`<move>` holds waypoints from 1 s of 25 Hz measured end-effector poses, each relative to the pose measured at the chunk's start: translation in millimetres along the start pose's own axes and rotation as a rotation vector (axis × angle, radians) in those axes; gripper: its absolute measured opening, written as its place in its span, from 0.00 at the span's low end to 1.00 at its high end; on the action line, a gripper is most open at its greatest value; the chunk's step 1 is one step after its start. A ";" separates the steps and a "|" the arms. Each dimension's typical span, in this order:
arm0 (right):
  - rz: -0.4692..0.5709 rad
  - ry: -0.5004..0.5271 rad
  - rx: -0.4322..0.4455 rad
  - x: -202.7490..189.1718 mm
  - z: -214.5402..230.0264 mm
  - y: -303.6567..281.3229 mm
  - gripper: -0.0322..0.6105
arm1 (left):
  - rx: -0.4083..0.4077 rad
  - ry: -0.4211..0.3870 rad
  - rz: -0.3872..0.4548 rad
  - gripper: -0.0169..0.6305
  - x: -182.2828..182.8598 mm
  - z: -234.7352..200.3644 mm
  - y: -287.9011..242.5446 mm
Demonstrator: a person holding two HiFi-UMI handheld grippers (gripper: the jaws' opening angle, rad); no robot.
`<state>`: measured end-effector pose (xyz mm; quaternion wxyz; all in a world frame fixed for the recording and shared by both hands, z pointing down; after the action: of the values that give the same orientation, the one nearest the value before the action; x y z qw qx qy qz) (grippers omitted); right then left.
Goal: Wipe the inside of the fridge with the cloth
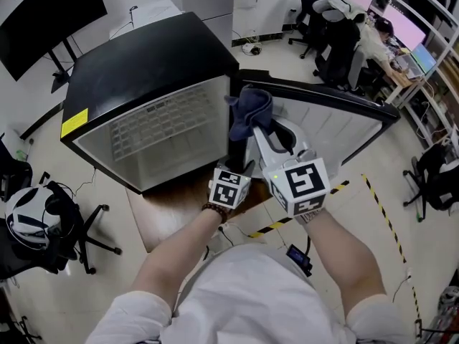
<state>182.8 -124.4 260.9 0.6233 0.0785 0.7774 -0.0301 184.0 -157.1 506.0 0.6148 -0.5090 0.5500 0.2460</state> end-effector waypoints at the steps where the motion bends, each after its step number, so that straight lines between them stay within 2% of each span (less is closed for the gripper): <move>1: -0.004 -0.002 -0.005 1.8 0.4 -3.4 0.16 | 0.007 0.003 -0.007 0.27 -1.2 -0.6 -1.8; 9: -0.039 0.000 -0.046 -1.7 4.6 -15.9 0.16 | 0.029 0.030 -0.043 0.21 -8.9 -2.6 -11.8; 25: -0.081 -0.042 -0.145 -18.5 37.4 3.6 0.16 | 0.020 0.054 -0.035 0.20 -7.4 -5.8 -10.8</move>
<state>223.3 -127.8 270.9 0.6416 0.0011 0.7670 -0.0007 188.8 -164.4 517.4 0.6089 -0.5190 0.5598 0.2160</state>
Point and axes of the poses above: the fingertips, and each gripper's own axes: y backward along the fingers, z to its right, x out of its top, the point moved 2 cm from there along y, backward along the fingers, and after that the axes turned 5 degrees about z, right-handed, at the moved point
